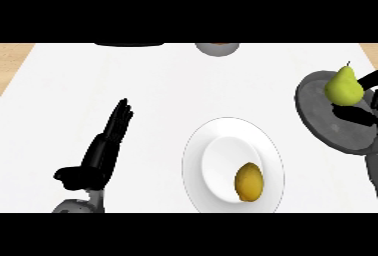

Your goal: Pick the pear from the plate and place it in the pan

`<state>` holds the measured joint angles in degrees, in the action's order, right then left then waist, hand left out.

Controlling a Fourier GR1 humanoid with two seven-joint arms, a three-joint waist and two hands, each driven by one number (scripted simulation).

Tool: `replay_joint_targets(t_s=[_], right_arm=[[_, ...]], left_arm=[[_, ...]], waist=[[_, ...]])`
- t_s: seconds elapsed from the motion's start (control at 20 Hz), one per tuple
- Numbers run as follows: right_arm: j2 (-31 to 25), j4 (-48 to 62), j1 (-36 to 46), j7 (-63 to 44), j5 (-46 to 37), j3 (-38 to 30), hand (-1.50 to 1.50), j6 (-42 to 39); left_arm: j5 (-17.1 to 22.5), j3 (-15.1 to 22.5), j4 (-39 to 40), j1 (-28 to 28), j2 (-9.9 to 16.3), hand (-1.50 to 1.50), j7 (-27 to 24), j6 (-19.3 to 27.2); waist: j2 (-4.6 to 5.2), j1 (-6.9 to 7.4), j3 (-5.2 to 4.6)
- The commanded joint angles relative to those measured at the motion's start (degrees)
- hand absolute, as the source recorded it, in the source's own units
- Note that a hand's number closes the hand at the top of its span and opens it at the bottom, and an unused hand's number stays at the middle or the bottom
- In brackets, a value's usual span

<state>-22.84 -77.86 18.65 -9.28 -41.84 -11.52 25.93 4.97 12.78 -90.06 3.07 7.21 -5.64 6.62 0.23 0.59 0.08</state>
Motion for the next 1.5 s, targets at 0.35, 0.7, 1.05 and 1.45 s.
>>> replay_joint_targets(t_s=[0.35,0.7,1.05,1.45], right_arm=[[-7.19,39.79,17.34,27.65,11.58,-12.67,1.5,7.17],[-9.03,51.67,21.22,15.83,5.69,-4.78,-1.5,-14.51],[-9.52,60.71,26.45,28.0,10.86,-10.92,-1.5,-14.48],[-11.78,59.68,24.27,37.92,23.51,-22.43,-1.5,-18.61]], left_arm=[[-1.13,0.29,-1.18,-0.29,-0.68,0.0,1.12,-0.99],[-1.68,1.91,0.7,0.54,-1.58,0.0,-0.66,-1.87],[-1.32,0.76,-1.26,0.96,-1.61,0.0,0.47,-1.64],[-2.62,0.19,0.62,-0.59,-1.86,0.0,-0.55,-0.56]], waist=[[0.26,0.91,0.05],[0.94,2.96,0.1],[0.94,2.65,0.22],[0.29,0.43,0.1]])
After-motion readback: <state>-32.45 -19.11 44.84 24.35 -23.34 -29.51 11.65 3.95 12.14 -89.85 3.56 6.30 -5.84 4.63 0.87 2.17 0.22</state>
